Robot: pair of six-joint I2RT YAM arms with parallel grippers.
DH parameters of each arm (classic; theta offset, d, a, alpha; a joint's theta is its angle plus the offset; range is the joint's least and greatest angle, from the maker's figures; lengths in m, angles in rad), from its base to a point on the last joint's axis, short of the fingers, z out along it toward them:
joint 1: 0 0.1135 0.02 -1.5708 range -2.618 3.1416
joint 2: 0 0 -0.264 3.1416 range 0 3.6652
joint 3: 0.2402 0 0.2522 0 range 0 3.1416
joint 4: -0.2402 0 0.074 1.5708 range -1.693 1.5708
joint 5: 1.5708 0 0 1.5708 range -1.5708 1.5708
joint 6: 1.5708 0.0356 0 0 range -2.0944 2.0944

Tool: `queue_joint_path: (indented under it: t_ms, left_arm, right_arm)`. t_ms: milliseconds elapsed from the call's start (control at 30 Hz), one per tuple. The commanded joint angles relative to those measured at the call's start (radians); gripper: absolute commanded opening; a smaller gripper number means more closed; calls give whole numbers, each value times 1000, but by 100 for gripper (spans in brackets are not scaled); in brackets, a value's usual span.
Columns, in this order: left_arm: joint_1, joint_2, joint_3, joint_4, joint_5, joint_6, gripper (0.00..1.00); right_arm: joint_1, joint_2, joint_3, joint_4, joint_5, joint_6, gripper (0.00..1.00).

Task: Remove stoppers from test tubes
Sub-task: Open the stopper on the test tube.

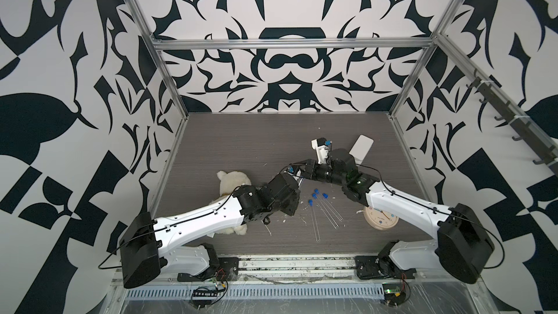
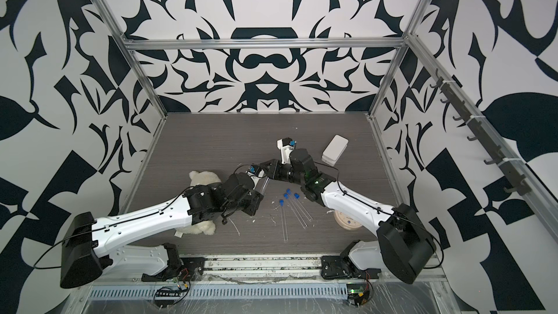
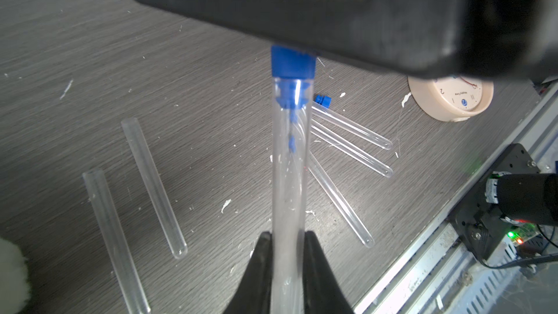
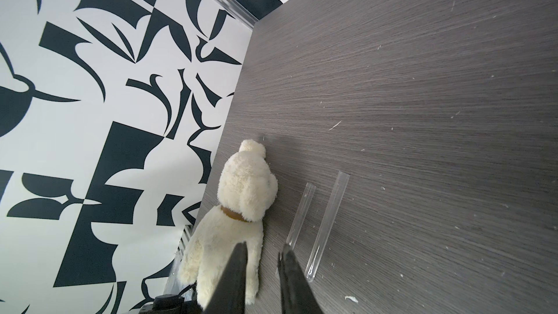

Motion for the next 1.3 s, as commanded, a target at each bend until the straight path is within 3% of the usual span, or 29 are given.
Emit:
queue_joint_path:
  t_ms: [0,1267]
  left_arm:
    - [1,-27,8,10,-31,1,19]
    - [1,-61,-14,28,-26,2,19]
  right_arm:
    - [7,-27,26,16,-26,4,21]
    - [-38,-13,-10,113,-69,82,21]
